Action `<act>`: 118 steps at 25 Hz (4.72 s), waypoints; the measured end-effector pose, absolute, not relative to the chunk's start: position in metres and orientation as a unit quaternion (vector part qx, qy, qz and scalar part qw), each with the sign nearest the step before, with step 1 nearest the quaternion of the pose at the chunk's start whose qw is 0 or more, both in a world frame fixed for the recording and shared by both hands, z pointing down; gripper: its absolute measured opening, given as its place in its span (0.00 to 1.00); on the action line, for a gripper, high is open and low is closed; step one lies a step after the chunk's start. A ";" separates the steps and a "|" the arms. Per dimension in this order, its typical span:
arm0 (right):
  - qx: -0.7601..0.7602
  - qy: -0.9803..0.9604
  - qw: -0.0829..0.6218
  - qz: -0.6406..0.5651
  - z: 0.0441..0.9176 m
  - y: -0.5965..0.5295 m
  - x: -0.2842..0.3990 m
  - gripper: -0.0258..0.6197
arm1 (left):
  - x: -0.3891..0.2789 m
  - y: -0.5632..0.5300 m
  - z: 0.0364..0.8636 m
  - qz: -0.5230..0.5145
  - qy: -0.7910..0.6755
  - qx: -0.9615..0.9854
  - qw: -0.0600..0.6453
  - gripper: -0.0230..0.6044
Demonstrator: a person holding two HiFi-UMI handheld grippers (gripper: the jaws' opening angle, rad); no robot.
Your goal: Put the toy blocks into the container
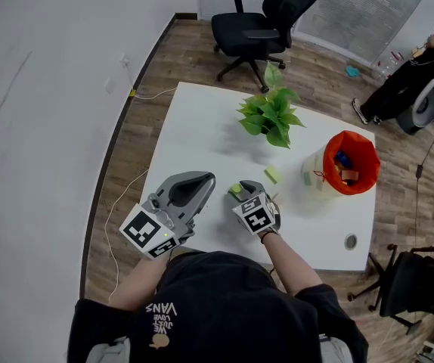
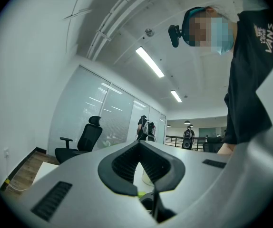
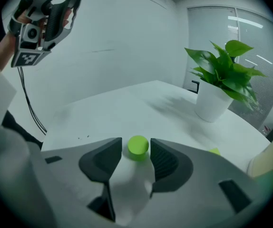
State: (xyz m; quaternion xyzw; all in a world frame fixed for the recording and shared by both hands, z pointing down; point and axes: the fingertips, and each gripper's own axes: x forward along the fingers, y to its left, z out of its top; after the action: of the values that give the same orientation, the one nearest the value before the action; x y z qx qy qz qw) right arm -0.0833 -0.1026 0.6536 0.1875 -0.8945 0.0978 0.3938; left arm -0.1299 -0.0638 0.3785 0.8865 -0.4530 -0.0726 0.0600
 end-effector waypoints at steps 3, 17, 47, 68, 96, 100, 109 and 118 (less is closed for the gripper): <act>0.190 -0.891 0.398 0.104 0.658 -0.104 -0.082 0.32 | -0.132 -0.063 0.379 -0.072 -0.455 0.885 0.060 0.05; 0.192 -0.905 0.374 0.069 0.633 -0.107 -0.083 0.27 | -0.131 -0.062 0.377 -0.069 -0.453 0.887 0.059 0.05; 0.299 -0.929 0.216 0.024 0.476 -0.115 -0.033 0.27 | -0.068 -0.069 0.372 -0.073 -0.356 0.930 0.062 0.05; 0.428 -0.889 0.166 -0.005 0.407 -0.123 0.076 0.27 | 0.004 -0.077 0.368 -0.078 -0.262 0.960 0.066 0.05; 0.553 -0.795 0.243 0.052 0.457 -0.226 0.205 0.27 | 0.023 -0.093 0.365 -0.072 -0.255 0.962 0.064 0.05; 0.556 -0.791 0.247 0.061 0.464 -0.229 0.206 0.27 | 0.020 -0.095 0.365 -0.072 -0.263 0.960 0.065 0.05; 0.560 -0.788 0.248 0.060 0.465 -0.230 0.206 0.27 | 0.020 -0.096 0.364 -0.076 -0.263 0.960 0.066 0.05; 0.564 -0.787 0.245 0.058 0.463 -0.229 0.206 0.27 | 0.017 -0.095 0.365 -0.076 -0.264 0.959 0.066 0.05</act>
State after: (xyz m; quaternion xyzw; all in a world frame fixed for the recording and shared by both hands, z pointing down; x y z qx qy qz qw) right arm 0.2061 -0.2292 0.4627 0.5636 -0.7869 0.0577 0.2447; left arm 0.0173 -0.0946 0.3646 0.9593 -0.2641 -0.0759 0.0655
